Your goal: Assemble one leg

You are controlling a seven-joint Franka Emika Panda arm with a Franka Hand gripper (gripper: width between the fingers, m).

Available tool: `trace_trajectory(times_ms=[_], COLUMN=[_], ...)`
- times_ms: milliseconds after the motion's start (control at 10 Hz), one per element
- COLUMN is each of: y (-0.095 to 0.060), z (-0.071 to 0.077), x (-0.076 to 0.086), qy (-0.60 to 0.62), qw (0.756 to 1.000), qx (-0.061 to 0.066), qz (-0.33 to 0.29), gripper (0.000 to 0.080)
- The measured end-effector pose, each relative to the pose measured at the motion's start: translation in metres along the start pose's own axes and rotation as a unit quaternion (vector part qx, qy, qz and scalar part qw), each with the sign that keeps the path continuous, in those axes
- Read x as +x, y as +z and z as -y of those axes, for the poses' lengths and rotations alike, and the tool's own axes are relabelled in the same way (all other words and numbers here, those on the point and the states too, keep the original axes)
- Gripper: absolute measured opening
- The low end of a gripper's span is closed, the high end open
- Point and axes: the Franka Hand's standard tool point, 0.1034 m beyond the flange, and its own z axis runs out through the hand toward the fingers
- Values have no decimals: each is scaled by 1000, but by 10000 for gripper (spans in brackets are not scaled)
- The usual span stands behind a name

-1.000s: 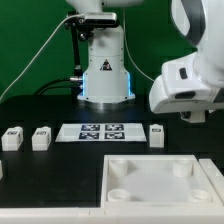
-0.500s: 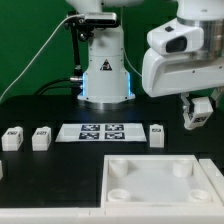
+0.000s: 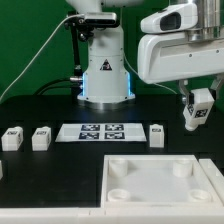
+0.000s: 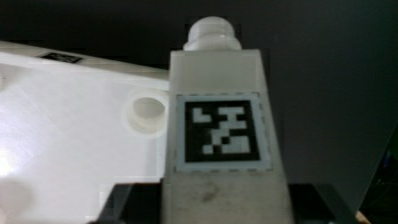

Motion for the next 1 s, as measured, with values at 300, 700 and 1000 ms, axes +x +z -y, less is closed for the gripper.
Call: trace_trajectory(times_ms=[300,700,1000], y=[-6,9,8], z=[-28,-46,-49], x=[29,68,75], qy=[-34,-31,-31], qw=[999,999,996], qx=[7,13,4], qz=[-14,-28,-87], gripper=[295,295,295])
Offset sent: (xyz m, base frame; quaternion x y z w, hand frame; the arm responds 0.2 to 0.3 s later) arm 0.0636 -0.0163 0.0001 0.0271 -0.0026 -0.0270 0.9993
